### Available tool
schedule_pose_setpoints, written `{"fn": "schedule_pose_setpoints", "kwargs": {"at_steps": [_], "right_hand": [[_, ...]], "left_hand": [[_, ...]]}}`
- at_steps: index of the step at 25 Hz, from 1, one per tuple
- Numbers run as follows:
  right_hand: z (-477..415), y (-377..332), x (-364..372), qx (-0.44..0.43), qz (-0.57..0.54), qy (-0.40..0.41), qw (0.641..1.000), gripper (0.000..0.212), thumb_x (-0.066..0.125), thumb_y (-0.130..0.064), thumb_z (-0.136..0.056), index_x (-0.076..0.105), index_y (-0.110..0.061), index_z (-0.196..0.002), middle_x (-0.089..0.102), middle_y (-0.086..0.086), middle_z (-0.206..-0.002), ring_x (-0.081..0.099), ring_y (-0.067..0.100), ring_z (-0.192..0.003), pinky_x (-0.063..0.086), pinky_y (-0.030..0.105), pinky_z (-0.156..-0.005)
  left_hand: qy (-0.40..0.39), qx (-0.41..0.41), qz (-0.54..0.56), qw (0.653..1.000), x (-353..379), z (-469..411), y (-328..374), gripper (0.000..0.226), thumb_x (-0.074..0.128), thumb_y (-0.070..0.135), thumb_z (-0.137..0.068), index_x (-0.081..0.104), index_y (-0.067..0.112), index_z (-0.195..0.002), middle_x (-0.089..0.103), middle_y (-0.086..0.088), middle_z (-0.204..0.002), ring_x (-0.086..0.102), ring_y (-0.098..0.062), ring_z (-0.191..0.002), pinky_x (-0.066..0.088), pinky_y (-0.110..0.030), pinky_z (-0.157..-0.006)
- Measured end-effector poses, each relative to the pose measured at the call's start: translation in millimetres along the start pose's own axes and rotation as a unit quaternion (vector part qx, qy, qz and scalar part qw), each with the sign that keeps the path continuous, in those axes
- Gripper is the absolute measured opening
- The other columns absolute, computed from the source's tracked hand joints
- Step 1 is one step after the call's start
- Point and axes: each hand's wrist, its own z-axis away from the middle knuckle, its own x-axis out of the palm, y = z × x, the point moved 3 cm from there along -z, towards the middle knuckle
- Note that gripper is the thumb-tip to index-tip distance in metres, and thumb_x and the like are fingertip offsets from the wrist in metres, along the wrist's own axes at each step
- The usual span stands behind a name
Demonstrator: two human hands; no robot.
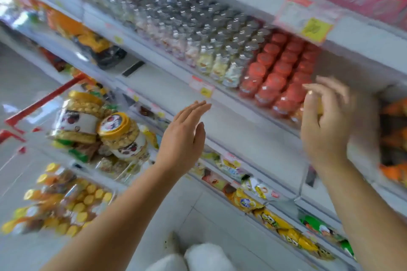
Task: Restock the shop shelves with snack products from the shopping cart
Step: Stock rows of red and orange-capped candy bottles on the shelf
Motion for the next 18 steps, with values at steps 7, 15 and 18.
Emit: {"fn": "schedule_pose_setpoints", "kwargs": {"at_steps": [7,15,18], "right_hand": [[98.8,-146.9,137.9,0.017,-0.230,-0.274,0.934,0.027,0.046,-0.024,-0.094,0.066,-0.011,-0.107,0.058,0.001,-0.108,0.055,0.020,-0.108,0.037,0.017,-0.099],[250.8,-329.6,323.0,0.056,-0.139,-0.639,0.754,0.021,0.057,-0.009,-0.091,0.063,-0.024,-0.105,0.058,0.006,-0.112,0.058,0.023,-0.106,0.041,0.027,-0.094],[303.1,-377.4,384.7,0.088,-0.099,-0.709,0.693,0.023,0.057,-0.013,-0.092,0.065,-0.020,-0.112,0.061,0.012,-0.120,0.060,0.026,-0.107,0.045,0.034,-0.097]], "left_hand": [[0.033,-0.375,-0.020,0.926,-75.4,139.5,-170.5,0.046,0.051,0.006,-0.096,0.056,0.018,-0.139,0.052,-0.001,-0.146,0.047,-0.020,-0.134,0.036,-0.029,-0.108],[0.064,-0.620,0.058,0.780,-192.1,316.1,-339.0,0.048,0.048,0.011,-0.091,0.058,0.019,-0.137,0.060,-0.007,-0.138,0.055,-0.026,-0.128,0.042,-0.035,-0.105],[0.077,-0.653,0.086,0.749,-213.1,349.4,-390.6,0.047,0.049,0.006,-0.093,0.057,0.016,-0.138,0.060,-0.006,-0.138,0.058,-0.023,-0.125,0.042,-0.032,-0.105]]}}
